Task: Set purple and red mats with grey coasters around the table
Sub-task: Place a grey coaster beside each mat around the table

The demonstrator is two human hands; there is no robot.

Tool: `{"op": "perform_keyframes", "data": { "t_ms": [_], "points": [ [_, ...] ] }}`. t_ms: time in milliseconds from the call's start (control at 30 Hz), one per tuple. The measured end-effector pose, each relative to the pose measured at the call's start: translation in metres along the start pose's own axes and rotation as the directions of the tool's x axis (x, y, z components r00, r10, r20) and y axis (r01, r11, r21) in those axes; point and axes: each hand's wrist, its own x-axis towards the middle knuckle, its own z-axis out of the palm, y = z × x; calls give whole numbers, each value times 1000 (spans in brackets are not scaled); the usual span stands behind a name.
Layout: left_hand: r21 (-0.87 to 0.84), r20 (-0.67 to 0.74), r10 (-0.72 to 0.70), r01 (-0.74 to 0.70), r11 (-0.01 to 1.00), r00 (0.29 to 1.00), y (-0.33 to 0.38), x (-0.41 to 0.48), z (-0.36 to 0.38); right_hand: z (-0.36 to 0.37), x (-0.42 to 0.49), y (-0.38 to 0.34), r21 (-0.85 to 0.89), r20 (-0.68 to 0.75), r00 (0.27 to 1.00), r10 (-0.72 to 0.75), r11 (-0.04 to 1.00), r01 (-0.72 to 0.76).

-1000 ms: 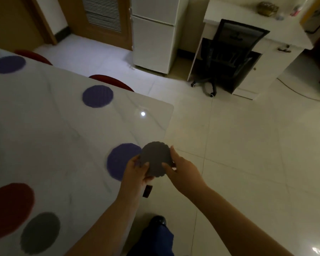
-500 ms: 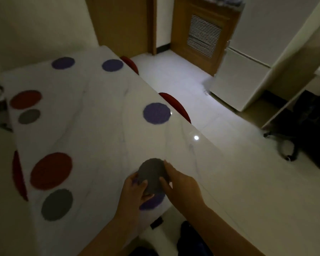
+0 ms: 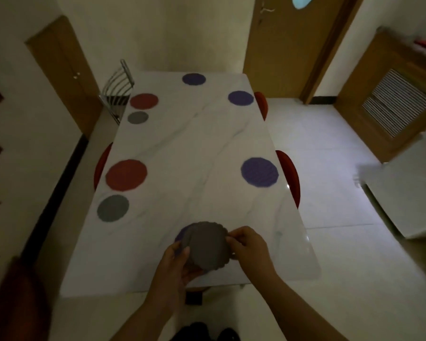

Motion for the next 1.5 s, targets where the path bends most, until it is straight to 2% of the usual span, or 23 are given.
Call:
{"op": "perform_keyframes", "data": {
  "t_ms": [133, 267, 367, 467, 667, 833, 900, 1000, 1167, 1333, 1433, 1500],
  "points": [
    [-29, -35, 27, -28, 999, 999, 6, 6, -13, -9, 12, -3, 82, -50, 998, 23, 996, -19],
    [-55, -85, 66, -71, 996, 994, 9, 13, -23, -33, 33, 13, 250, -137, 971, 194, 956, -156],
    [-65, -124, 66, -74, 995, 990, 8, 17, -34, -46, 43, 45, 211, -189, 931, 311, 939, -271],
    [-66, -144, 55, -66, 996, 988, 9, 18, -45, -46, 45, 72, 137, -181, 901, 395, 917, -374],
    [-31, -138, 24, -29, 999, 990, 1, 17, -56, -34, 40, 101, -148, -249, 883, 398, 885, -441],
    [26, -106, -36, 39, 999, 994, -8, 23, -57, -32, 38, 107, -224, -211, 900, 381, 878, -424],
    [41, -91, -42, 46, 998, 995, -10, 29, -51, -31, 37, 107, -197, -177, 904, 388, 886, -419],
    [75, -48, -42, 46, 996, 998, -12, 39, -29, -39, 37, 104, -136, -120, 914, 389, 905, -403],
    [76, -12, -79, 80, 994, 997, -26, 45, 19, -63, 37, 110, -187, -107, 926, 361, 908, -376],
    [88, -53, -59, 64, 994, 997, -53, 55, 83, -103, 53, 105, -134, -10, 958, 285, 949, -284],
    [96, -67, -44, 50, 994, 997, -82, 62, 145, -152, 72, 99, -28, 77, 975, 208, 978, -206],
    [75, -79, -37, 43, 996, 996, -104, 63, 195, -194, 88, 94, -37, 171, 975, 141, 990, -136]
  ]
}}
